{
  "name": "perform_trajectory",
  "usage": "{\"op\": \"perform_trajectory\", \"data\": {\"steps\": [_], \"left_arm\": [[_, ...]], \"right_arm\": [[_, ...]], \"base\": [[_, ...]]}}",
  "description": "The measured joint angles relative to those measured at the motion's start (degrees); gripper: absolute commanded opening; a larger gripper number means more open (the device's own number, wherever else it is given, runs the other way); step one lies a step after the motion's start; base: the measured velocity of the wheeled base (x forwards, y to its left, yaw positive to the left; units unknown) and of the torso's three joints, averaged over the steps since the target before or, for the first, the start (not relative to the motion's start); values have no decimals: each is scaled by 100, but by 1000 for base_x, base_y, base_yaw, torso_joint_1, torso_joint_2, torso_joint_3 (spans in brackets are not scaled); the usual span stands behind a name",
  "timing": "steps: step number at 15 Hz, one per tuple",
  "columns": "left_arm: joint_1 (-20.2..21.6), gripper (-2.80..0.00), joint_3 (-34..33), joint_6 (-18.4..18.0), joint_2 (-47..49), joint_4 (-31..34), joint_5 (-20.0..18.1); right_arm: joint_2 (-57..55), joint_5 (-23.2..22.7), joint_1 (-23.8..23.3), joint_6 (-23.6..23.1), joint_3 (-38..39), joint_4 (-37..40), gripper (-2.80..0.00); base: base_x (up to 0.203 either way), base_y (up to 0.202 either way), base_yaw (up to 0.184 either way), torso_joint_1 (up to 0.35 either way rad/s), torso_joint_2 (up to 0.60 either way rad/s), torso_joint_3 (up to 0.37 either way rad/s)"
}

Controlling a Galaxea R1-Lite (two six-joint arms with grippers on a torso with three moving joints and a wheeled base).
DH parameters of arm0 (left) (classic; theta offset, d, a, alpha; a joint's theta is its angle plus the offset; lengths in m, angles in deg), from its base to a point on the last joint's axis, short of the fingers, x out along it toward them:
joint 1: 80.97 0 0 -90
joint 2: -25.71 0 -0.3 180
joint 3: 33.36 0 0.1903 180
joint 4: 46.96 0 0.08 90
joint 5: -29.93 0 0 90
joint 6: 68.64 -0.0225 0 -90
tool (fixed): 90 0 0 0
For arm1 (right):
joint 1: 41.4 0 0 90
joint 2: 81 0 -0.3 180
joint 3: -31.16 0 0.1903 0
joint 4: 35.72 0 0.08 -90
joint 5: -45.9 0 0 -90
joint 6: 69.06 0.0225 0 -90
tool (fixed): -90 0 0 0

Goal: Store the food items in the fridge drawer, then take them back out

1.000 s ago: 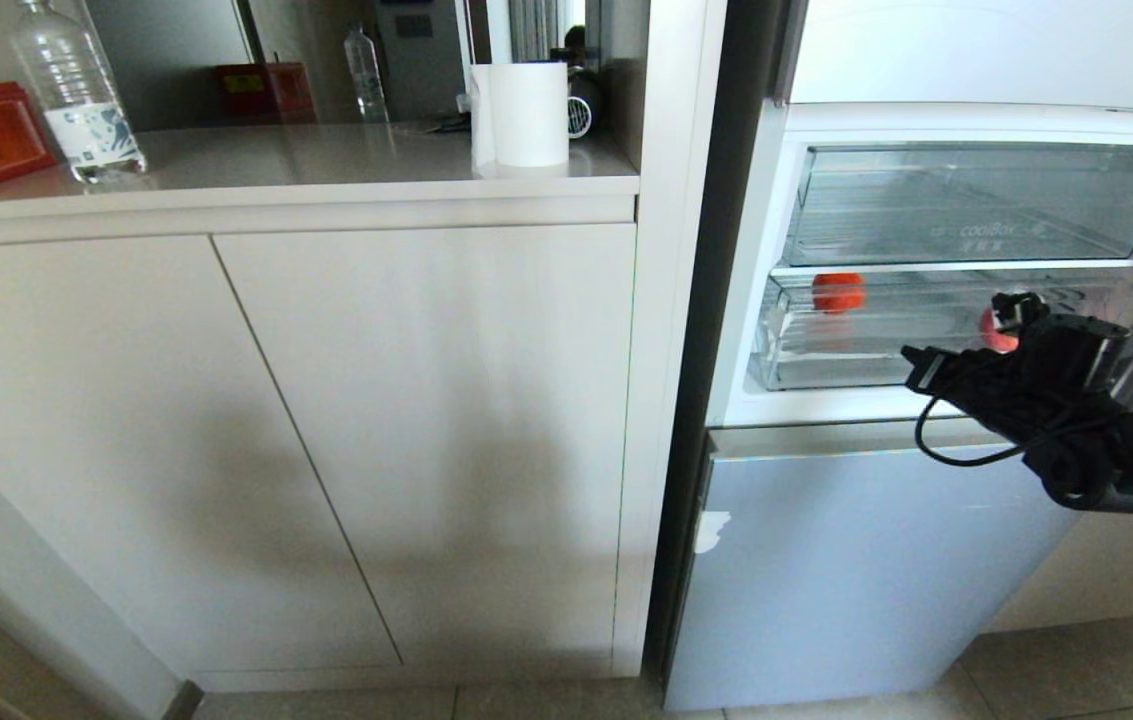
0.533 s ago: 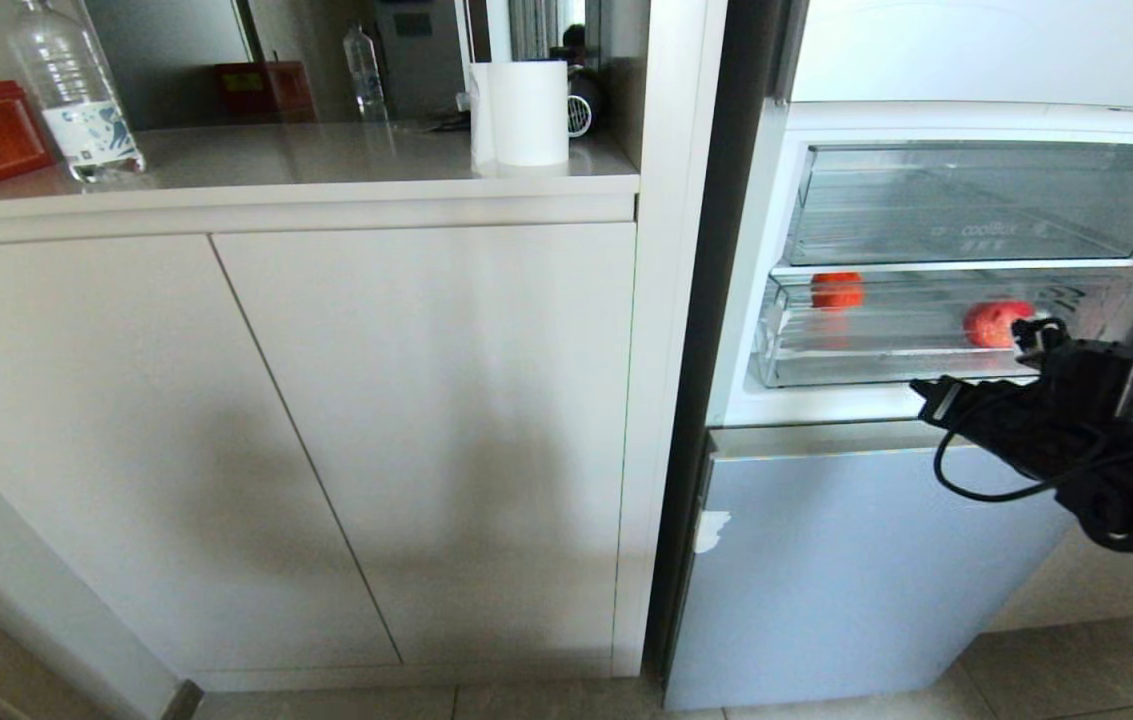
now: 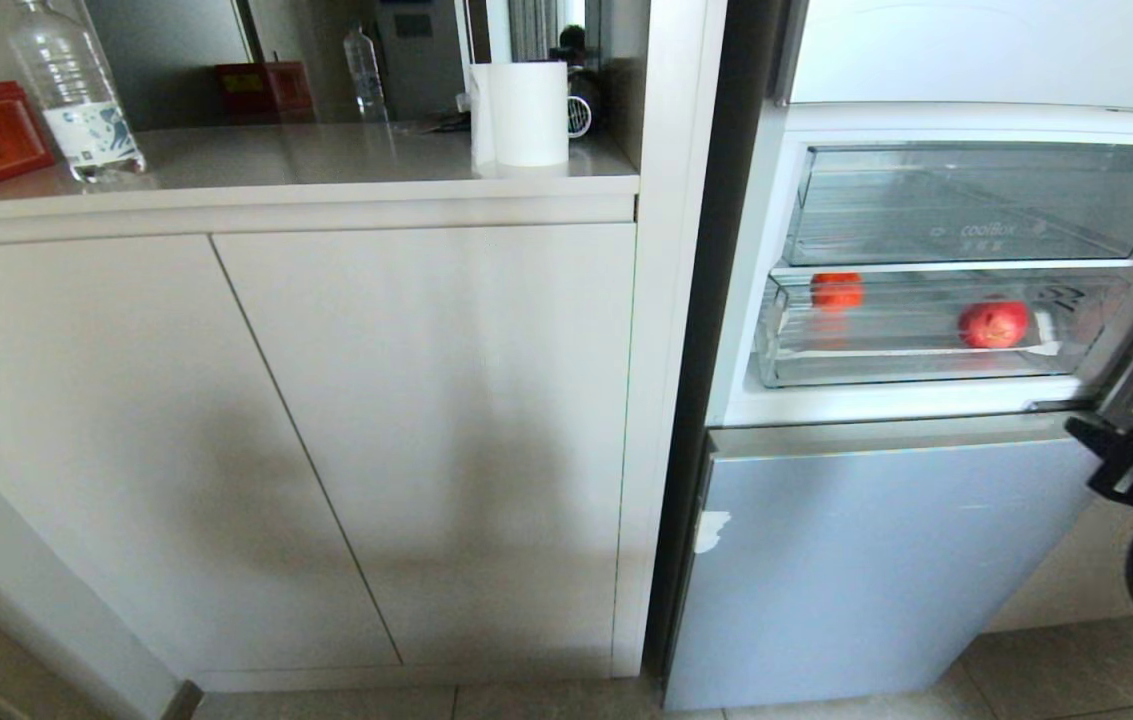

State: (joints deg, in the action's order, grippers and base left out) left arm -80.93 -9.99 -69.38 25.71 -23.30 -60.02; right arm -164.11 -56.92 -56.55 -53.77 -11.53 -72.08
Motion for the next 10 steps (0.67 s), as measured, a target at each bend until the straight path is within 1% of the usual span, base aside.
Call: {"op": "perform_trajectory", "data": {"steps": [1,2,4,5,6,7,8,10], "left_arm": [[0,-280,0,2,0,0,0],[5,-280,0,0,0,0,0],[5,-280,0,3,0,-2,1],[5,-280,0,1,0,-2,2],[2,-280,0,1,0,-2,0],[0,-280,0,1,0,-2,0],[0,-280,0,3,0,0,0],[0,-280,0,3,0,0,-1]], "right_arm": [[407,115,-189,-13,256,10,-280],[826,364,-474,-2,486,49,-280],[1440,1225,-883,142,759,93,-280],[1662,1662,-1070,290,833,94,-280],[1819,1937,-1371,407,867,94,-280],[1939,1953,-1777,512,872,99,-280],[2028,1812,-2266,620,854,104,-280],[2156,1361,-3487,901,740,99,-280]], "base": [[0,0,0,0,0,0],[0,0,0,0,0,0],[0,0,0,0,0,0],[0,0,0,0,0,0],[0,0,0,0,0,0],[0,0,0,0,0,0],[0,0,0,0,0,0],[0,0,0,0,0,0]]}}
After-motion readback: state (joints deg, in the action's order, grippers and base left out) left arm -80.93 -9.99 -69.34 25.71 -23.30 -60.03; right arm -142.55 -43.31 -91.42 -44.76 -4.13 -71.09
